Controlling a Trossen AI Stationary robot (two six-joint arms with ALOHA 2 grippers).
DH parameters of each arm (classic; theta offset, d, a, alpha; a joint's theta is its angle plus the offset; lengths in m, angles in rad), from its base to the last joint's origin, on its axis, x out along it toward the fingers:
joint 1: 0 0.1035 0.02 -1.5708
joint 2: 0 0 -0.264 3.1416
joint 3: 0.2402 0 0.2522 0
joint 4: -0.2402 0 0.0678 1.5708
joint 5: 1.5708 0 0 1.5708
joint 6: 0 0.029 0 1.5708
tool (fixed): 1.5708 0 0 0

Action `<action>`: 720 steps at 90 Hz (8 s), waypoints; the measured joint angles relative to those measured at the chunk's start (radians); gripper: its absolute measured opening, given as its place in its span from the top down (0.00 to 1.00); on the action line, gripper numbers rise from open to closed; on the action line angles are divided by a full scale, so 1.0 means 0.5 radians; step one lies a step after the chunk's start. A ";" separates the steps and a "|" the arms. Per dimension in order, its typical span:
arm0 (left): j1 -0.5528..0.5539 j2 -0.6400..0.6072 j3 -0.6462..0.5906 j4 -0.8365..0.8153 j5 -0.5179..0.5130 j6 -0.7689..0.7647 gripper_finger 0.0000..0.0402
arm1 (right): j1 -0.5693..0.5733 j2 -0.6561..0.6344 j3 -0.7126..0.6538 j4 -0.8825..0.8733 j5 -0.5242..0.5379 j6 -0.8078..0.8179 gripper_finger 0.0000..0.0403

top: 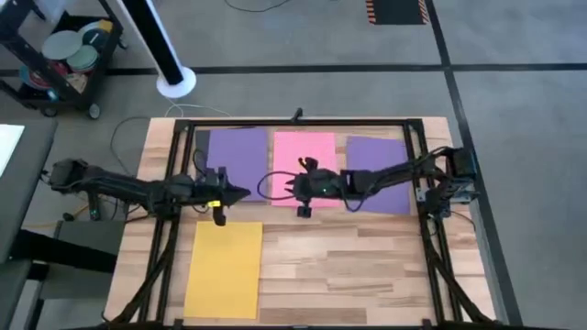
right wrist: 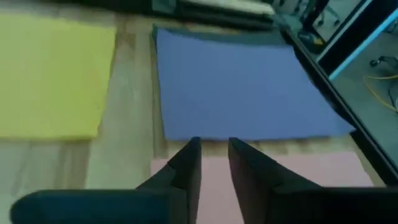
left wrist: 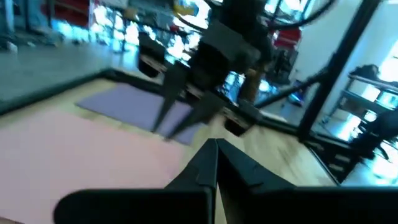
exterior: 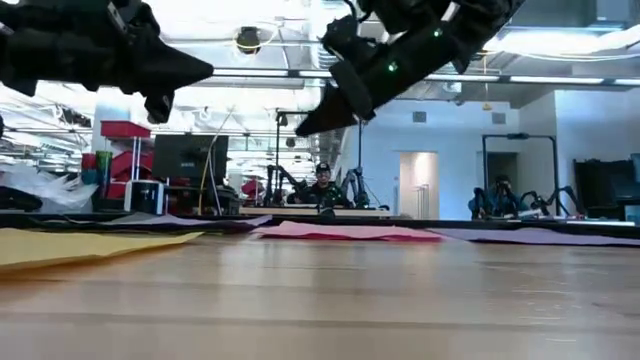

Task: Organize paper
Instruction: Stack the purple paper on top of the purple paper

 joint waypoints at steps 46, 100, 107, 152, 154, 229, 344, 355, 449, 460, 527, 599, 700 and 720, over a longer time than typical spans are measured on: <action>0.370 -0.156 0.001 0.145 0.109 0.186 1.00 | 0.156 1.015 1.202 -0.887 0.377 -0.332 0.76; 0.534 -0.316 0.001 -0.010 0.308 0.265 1.00 | 0.124 1.292 1.551 -1.096 0.512 -0.420 0.78; 0.534 -0.347 0.001 -0.020 0.309 0.280 1.00 | 0.106 1.292 1.549 -1.101 0.518 -0.420 0.82; 0.534 -0.458 0.001 -0.124 0.389 0.242 1.00 | 0.160 1.063 1.643 -1.558 0.605 -0.322 1.00; 0.534 -0.458 0.001 -0.130 0.389 0.229 1.00 | 0.159 1.032 1.643 -1.609 0.623 -0.303 1.00; 0.534 -0.457 0.001 -0.212 0.440 0.155 1.00 | 0.172 0.011 0.910 -3.619 0.639 1.165 1.00; 0.534 -0.458 0.001 -0.216 0.411 0.186 1.00 | 0.633 -0.866 0.006 -3.637 0.462 0.935 1.00; 0.534 -0.458 0.001 -0.217 0.411 0.184 1.00 | 0.668 -0.861 0.005 -3.613 0.430 1.028 1.00; 0.533 -0.451 0.001 -0.278 0.440 0.281 1.00 | 0.214 -0.300 -0.249 -1.941 0.584 2.114 0.98; 0.533 -0.451 0.001 -0.296 0.439 0.280 1.00 | 0.145 -0.190 -0.254 -1.699 0.582 2.140 0.99; 0.533 -0.452 0.001 -0.323 0.433 0.262 1.00 | 0.137 0.013 -0.252 -1.676 0.457 2.092 1.00; 0.534 -0.451 0.001 -0.367 0.426 0.284 1.00 | -0.068 -0.002 -0.266 -1.561 0.323 2.193 1.00; 0.534 -0.452 0.001 -0.367 0.426 0.289 1.00 | 0.180 -0.121 -0.271 -1.825 0.076 2.347 1.00; 0.534 -0.452 0.001 -0.367 0.427 0.287 1.00 | 0.196 -0.148 -0.275 -1.975 0.060 2.355 1.00</action>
